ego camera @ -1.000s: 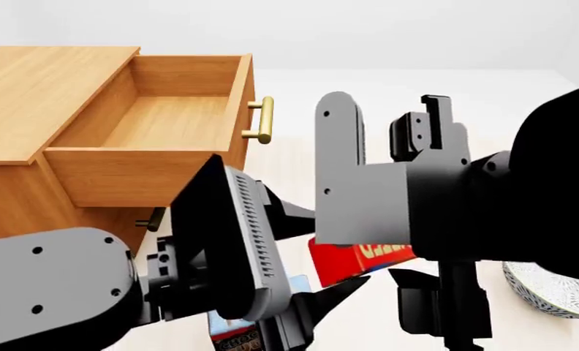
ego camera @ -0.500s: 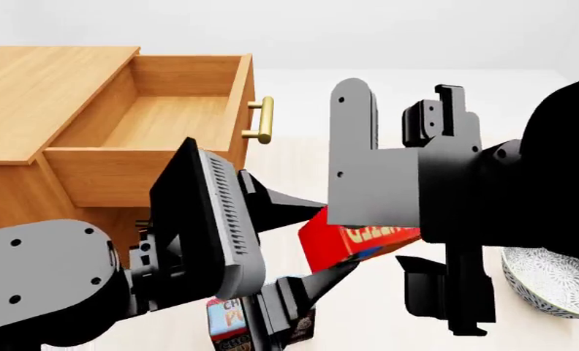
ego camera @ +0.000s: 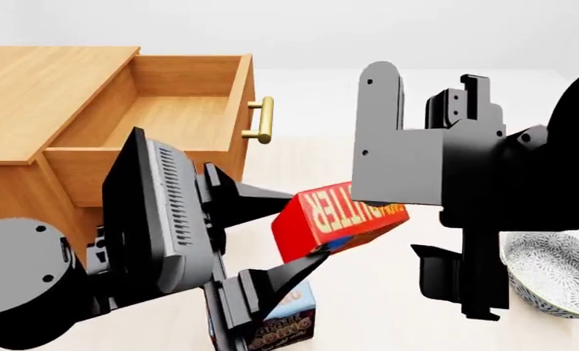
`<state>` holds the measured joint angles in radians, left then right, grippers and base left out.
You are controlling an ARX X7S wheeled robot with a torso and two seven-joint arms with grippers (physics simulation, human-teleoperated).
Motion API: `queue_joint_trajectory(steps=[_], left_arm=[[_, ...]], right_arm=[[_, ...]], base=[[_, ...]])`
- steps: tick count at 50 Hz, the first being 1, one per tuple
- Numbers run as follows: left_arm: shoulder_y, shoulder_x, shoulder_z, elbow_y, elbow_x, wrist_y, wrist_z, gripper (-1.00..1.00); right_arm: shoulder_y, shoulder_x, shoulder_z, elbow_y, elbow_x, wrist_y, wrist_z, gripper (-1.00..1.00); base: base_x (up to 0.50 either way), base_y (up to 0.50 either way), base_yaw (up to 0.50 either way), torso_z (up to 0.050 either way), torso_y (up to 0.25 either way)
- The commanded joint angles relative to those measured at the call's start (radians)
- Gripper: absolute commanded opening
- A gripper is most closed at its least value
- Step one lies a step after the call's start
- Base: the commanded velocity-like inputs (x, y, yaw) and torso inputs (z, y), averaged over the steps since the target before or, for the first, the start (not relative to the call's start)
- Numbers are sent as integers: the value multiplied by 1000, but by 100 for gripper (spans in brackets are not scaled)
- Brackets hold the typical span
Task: Put the butter at the back in the top drawer of the cabinet and close it.
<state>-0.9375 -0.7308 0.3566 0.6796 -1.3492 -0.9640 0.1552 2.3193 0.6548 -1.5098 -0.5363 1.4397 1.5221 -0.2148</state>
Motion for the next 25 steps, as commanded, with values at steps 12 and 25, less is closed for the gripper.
queue_joint_trajectory(steps=[12,25], left_arm=[[82,-104,-115,14,-20,68,22,-100],[144,-142,-192,27,-56,125,-16,-100]], right_arm=[[-36,124,-46,62,-192,-34,-63,100],[-135,240,81,70,-113,-112,190,100]], base=[[0,0,0,0,1],[0,0,0,1,1]])
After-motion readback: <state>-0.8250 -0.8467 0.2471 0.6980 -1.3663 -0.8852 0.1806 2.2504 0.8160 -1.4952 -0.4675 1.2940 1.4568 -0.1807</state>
